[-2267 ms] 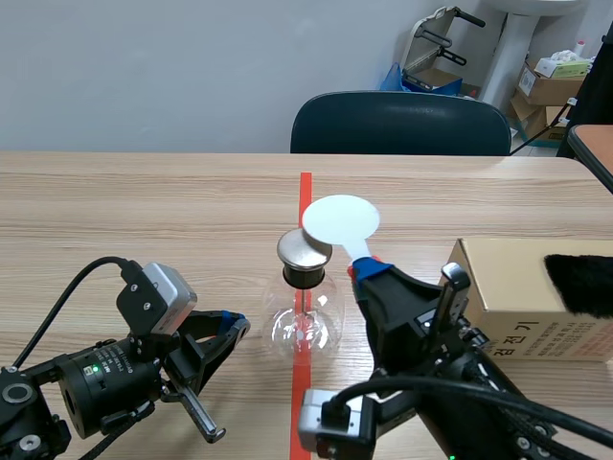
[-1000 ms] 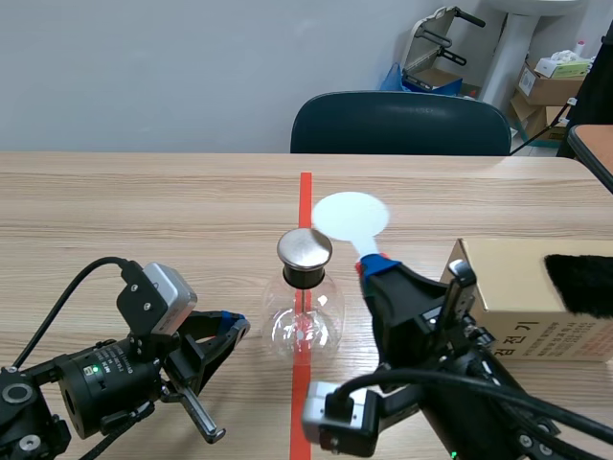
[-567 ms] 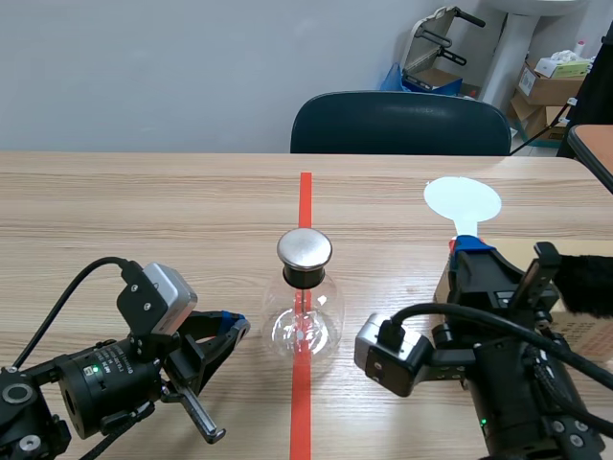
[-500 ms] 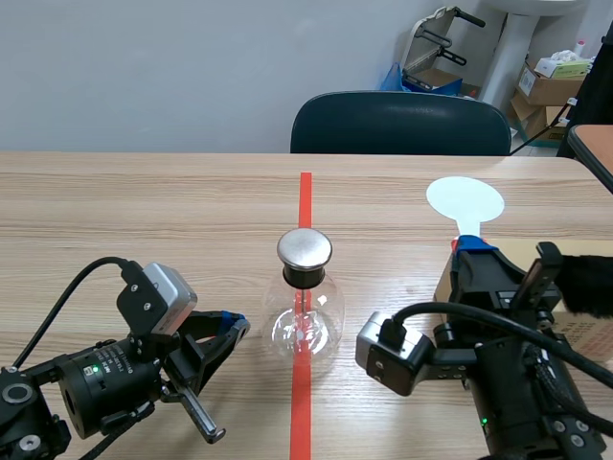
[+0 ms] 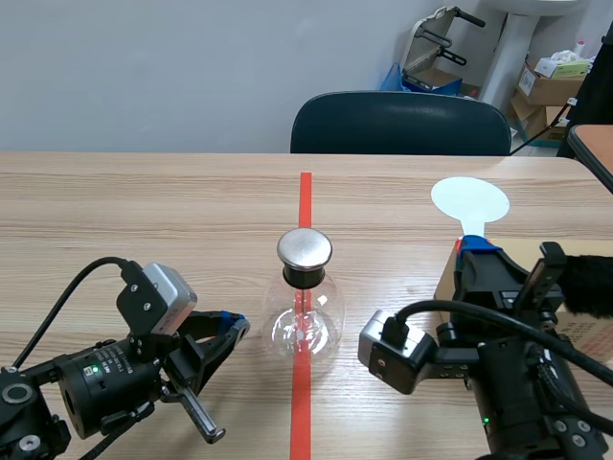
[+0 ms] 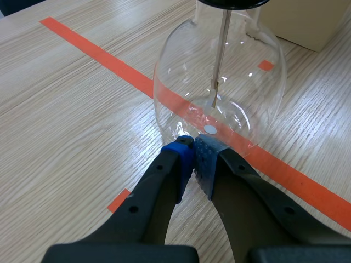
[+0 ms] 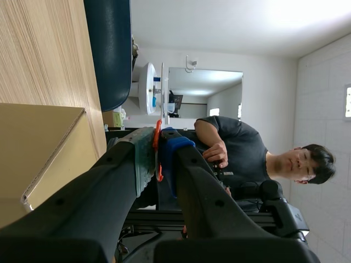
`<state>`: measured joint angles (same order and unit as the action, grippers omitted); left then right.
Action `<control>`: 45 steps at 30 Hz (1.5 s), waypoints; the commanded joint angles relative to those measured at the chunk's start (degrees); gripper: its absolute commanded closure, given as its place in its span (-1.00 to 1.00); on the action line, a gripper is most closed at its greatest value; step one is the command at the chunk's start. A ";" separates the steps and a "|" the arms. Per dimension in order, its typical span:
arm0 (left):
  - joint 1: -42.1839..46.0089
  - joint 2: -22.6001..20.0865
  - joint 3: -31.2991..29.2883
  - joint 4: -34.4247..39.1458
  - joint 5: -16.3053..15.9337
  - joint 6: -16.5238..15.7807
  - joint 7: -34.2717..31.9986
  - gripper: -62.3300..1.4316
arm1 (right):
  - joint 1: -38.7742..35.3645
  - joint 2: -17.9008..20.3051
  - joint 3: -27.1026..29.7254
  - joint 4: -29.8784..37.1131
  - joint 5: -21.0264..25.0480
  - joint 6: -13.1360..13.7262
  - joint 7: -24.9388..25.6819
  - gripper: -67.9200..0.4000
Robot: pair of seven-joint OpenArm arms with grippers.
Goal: Do the electroscope experiment
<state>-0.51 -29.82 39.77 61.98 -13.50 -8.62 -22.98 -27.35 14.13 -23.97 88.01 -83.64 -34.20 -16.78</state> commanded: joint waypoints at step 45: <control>-0.15 0.26 -0.15 0.85 -0.37 -0.07 -0.96 0.83 | 0.37 0.63 0.44 0.26 -0.06 -0.44 8.76 0.93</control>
<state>-0.51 -29.82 39.77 61.98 -13.50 -8.62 -22.98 -27.35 14.15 -23.97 88.01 -83.64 -34.20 -8.36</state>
